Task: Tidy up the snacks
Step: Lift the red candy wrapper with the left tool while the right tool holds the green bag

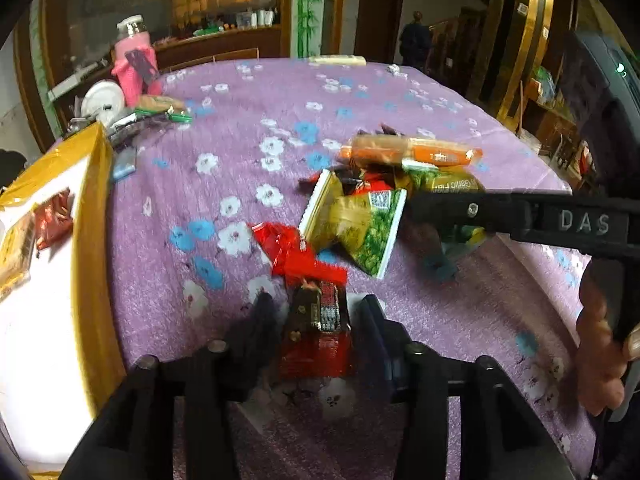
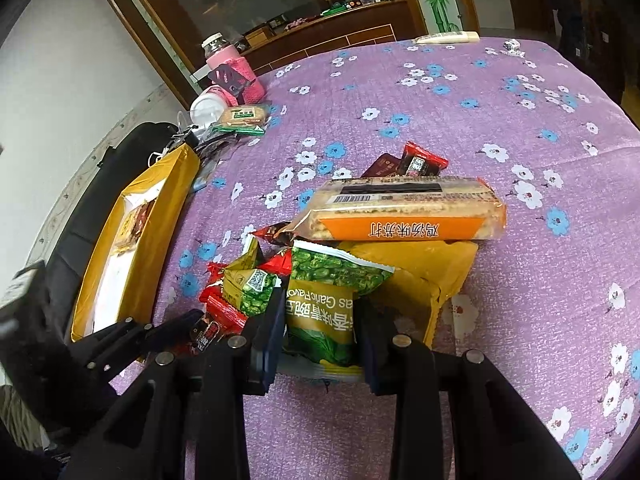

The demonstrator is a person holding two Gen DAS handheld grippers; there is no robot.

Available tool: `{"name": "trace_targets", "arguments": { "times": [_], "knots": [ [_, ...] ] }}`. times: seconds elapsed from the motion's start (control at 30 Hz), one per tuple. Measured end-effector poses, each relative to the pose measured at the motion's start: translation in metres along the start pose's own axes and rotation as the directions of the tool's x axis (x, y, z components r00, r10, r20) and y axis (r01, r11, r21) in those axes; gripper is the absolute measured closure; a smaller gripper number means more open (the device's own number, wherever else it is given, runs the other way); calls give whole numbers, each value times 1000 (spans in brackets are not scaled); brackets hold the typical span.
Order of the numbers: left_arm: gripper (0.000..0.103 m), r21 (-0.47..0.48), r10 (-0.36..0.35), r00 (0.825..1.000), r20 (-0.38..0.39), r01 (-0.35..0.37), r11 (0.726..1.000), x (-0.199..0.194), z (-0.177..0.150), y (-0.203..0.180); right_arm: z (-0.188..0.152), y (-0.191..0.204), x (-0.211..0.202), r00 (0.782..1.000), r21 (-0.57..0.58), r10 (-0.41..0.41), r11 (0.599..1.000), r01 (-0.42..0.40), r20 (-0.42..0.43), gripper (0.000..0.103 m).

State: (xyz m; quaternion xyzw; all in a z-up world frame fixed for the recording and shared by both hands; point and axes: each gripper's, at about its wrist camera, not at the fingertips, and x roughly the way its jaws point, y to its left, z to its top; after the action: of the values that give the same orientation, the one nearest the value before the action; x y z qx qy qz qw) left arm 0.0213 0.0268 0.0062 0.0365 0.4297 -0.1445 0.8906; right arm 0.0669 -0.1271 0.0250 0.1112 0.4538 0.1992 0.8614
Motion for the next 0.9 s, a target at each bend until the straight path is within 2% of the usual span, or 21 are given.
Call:
{"name": "trace_targets", "arguments": {
  "times": [0.1,0.17,0.33,0.43,0.67,0.9],
  "knots": [
    [58,44,39,999,-2,-39,998,0,-2,-7,0,1,-3,1000,-2,1,1000,-1,9,72],
    [71,31,57,998,3,-57,998,-2,-3,-3,0,3,-4,1000,-6,0,1000,0,14,72],
    [72,20,43,999,12,-43,999,-4,-4,-1,-2,8,-5,1000,-23,5,1000,-4,18,72],
    [72,1,2,999,40,-2,1000,-10,-2,2,-2,8,-7,1000,-23,10,1000,-9,30,72],
    [72,-55,-33,996,80,37,998,-17,2,12,-1,9,-10,999,-23,12,1000,-11,41,72],
    [72,-101,-43,996,73,50,994,-14,3,19,-2,11,-9,999,-33,5,999,-4,38,72]
  ]
}}
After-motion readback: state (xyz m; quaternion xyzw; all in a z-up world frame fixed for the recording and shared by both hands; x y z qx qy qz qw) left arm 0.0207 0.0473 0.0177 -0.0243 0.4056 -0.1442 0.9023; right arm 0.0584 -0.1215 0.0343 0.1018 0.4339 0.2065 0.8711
